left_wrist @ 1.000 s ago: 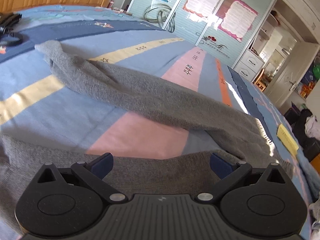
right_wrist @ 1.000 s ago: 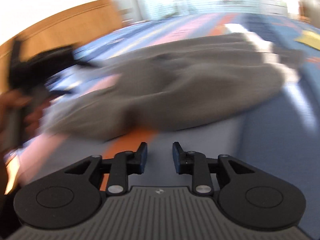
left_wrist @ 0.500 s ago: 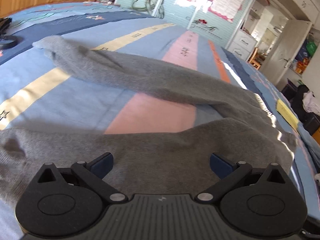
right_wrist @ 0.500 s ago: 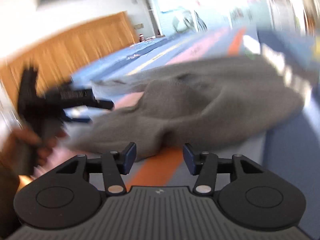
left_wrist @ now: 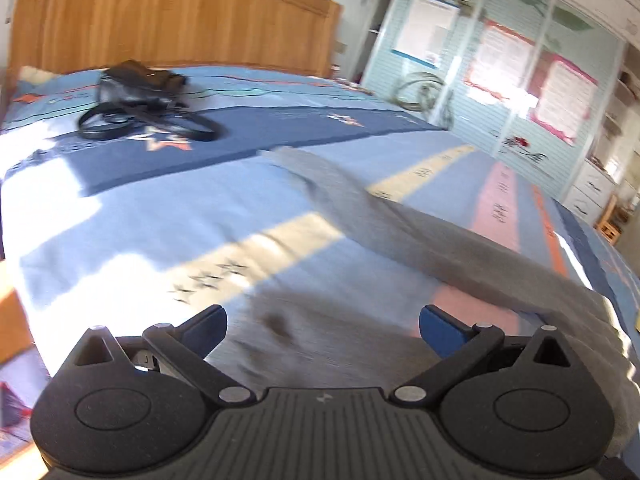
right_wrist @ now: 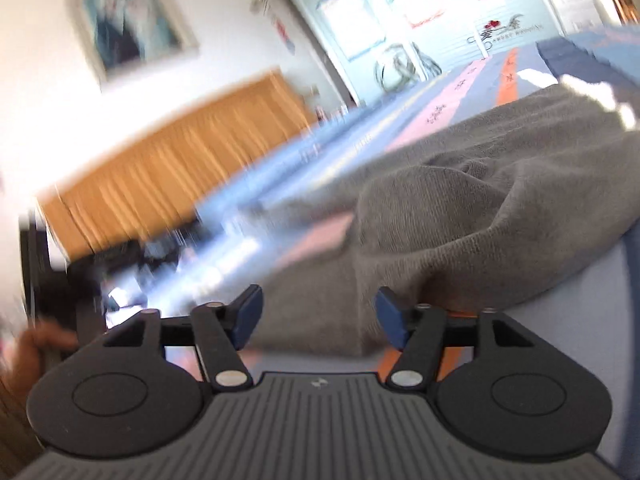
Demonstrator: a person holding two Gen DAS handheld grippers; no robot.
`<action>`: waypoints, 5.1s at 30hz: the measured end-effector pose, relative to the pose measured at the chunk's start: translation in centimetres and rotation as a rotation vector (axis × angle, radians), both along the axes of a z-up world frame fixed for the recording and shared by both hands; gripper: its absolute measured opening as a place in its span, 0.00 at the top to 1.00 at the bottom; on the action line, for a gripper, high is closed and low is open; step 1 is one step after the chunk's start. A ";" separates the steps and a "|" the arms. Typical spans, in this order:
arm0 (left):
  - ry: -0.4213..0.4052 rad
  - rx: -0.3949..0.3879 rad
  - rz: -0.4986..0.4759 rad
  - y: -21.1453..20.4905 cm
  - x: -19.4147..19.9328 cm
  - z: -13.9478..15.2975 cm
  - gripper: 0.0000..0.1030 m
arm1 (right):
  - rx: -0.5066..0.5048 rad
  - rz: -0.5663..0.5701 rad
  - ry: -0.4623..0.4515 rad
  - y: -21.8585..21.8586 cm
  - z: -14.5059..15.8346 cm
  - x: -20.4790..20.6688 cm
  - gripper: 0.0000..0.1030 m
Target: Fold clothes
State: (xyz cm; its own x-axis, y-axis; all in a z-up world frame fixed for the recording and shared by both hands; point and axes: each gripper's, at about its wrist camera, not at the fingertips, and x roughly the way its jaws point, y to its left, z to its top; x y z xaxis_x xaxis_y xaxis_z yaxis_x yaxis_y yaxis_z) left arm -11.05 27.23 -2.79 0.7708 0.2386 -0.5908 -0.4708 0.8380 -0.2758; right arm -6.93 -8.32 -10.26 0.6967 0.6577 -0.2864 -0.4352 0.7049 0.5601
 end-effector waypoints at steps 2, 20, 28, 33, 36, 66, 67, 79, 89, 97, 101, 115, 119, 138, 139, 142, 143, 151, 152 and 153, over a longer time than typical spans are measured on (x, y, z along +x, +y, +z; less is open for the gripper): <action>0.047 -0.027 0.042 1.7 -0.7 -0.7 0.01 | 0.105 0.008 0.063 -1.1 -1.5 0.6 0.36; 0.124 0.136 0.100 -1.1 -2.9 -5.0 0.02 | 0.348 0.059 0.158 -4.1 -3.5 3.0 0.35; 0.032 0.110 0.087 -0.6 -2.5 -5.5 0.01 | 0.341 0.069 0.153 -4.2 -3.4 2.8 0.35; -0.061 0.037 0.039 -0.5 -2.5 -5.7 0.01 | 0.347 0.074 0.152 -4.4 -3.5 2.6 0.35; -0.099 -0.008 0.029 -0.4 -2.4 -5.8 0.01 | 0.355 0.077 0.153 -4.6 -3.6 2.5 0.35; -0.197 -0.432 0.165 0.8 1.1 -7.5 0.68 | 0.374 0.087 0.152 -4.9 -3.7 2.3 0.34; -0.184 -0.417 0.163 0.8 1.2 -7.6 0.73 | 0.375 0.088 0.152 -4.9 -3.7 2.3 0.34; -0.155 0.099 0.089 -4.8 -0.1 -2.2 0.92 | 0.370 0.091 0.146 -5.0 -3.6 2.4 0.34; -0.166 0.242 0.182 -4.6 -3.9 2.9 0.92 | 0.415 0.103 0.145 -5.6 -3.9 2.3 0.32; -0.128 0.263 0.125 -5.5 -8.0 3.3 0.92 | 0.471 0.147 0.152 -6.2 -4.2 2.5 0.25; -0.176 0.298 0.067 -6.9 -10.5 5.2 0.92 | 0.545 0.191 0.180 -6.9 -4.7 2.7 0.23; 0.061 0.393 -0.002 -8.2 -7.4 1.3 0.91 | 0.688 0.188 0.244 -10.4 -5.4 1.1 0.21; 0.185 0.424 0.015 -7.3 -5.4 -0.5 0.91 | 0.669 0.184 0.234 -10.9 -5.1 0.6 0.21; 0.289 0.438 0.153 -4.8 -9.8 2.4 0.47 | 0.745 0.210 0.206 -12.8 -5.8 0.3 0.15; 0.243 0.389 0.115 -5.4 -9.5 3.2 0.46 | 0.749 0.211 0.206 -12.8 -5.8 0.4 0.15; 0.145 0.256 -0.044 -8.2 -7.3 4.6 0.32 | 0.767 0.212 0.209 -12.9 -6.0 0.5 0.15; 0.134 0.224 -0.092 -9.4 -6.1 4.6 0.27 | 0.775 0.211 0.211 -13.0 -6.1 0.6 0.15; 0.111 -0.107 -0.172 -18.1 4.6 1.8 0.20 | 0.881 0.167 0.236 -14.3 -7.2 0.7 0.15; 0.104 -0.117 -0.179 -19.0 5.5 1.2 0.18 | 0.904 0.142 0.240 -14.7 -7.3 0.6 0.14; 0.093 -0.116 -0.190 -19.9 6.3 0.5 0.15 | 0.904 0.094 0.228 -15.7 -7.0 0.4 0.14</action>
State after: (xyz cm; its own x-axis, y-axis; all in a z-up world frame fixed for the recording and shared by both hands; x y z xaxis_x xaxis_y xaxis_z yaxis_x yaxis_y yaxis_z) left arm -4.77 7.32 -2.31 0.7361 0.0207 -0.6766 -0.3358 0.8791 -0.3384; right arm -6.52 -23.99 -17.24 0.6197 0.7479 0.2379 -0.2805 -0.0721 0.9572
